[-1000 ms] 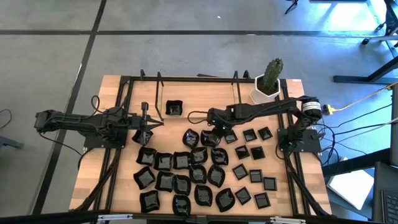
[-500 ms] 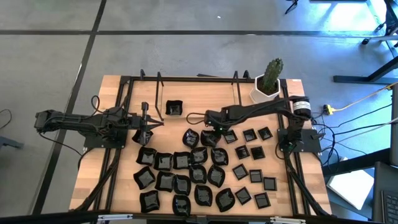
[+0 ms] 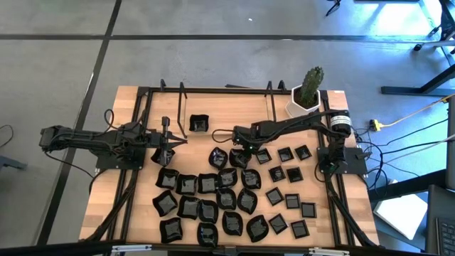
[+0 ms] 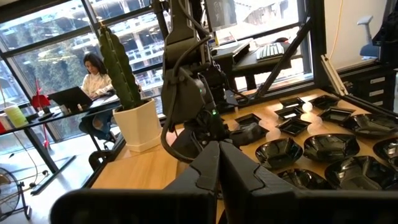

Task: Pick & Place Mini shaped plates
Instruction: Put the black leaf-shaped plate on the shelf

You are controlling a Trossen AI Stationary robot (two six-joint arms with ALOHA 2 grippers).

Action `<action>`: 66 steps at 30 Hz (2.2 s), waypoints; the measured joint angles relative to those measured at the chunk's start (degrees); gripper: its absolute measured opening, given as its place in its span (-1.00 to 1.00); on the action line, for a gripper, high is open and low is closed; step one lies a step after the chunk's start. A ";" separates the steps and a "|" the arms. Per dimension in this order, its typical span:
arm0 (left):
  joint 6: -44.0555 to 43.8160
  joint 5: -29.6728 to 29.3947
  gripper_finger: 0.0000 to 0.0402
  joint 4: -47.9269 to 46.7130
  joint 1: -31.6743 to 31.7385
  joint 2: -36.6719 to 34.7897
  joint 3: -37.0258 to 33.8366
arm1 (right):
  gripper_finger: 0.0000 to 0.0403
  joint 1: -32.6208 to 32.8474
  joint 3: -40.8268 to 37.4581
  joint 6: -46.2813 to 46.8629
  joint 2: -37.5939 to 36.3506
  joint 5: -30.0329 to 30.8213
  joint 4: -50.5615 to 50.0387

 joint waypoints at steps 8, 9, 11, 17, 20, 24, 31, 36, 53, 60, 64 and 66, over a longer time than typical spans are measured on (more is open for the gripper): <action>-0.32 0.00 -0.98 -0.42 0.00 0.00 0.00 | -0.72 0.02 0.00 -1.46 0.00 0.20 1.48; -0.70 0.00 -0.98 -0.54 0.00 0.00 0.00 | -0.79 0.00 0.00 -1.56 0.00 0.21 1.51; -0.90 0.00 -0.97 -0.96 0.00 -0.02 0.00 | -0.92 0.02 0.00 -2.42 -0.02 0.93 1.58; -0.96 0.00 -0.97 -1.14 0.00 0.00 0.00 | -0.92 -0.11 0.02 -2.97 -0.09 2.99 1.87; -0.96 0.00 -0.98 -1.14 0.00 -0.02 0.00 | -0.95 -0.11 0.75 -3.85 -0.09 3.08 1.35; -0.96 0.00 -0.97 -1.11 0.00 -0.02 0.00 | -0.97 -0.11 4.08 -5.83 -0.06 3.13 -1.86; -0.96 0.00 -0.98 -1.14 0.00 -0.01 0.00 | -0.98 0.66 12.34 -9.20 -0.02 2.91 -9.90; -0.94 0.00 -0.97 -1.14 0.00 0.00 0.00 | -0.97 1.07 19.49 -18.89 0.02 2.67 -18.19; 1.06 -0.05 -0.96 0.70 0.00 0.00 0.02 | -0.98 -9.98 34.88 -43.23 1.78 7.67 -23.90; 2.70 -0.57 -0.98 0.63 0.00 -0.02 0.02 | -0.98 -14.03 34.88 -45.57 7.44 6.60 -19.91; 3.61 -2.05 -0.96 0.61 0.00 0.00 0.02 | -0.98 -14.95 34.86 -47.80 9.57 6.00 -17.94; 3.63 -2.52 -0.96 0.59 0.00 -0.02 0.02 | -0.98 -15.08 34.86 -48.04 10.55 6.16 -16.60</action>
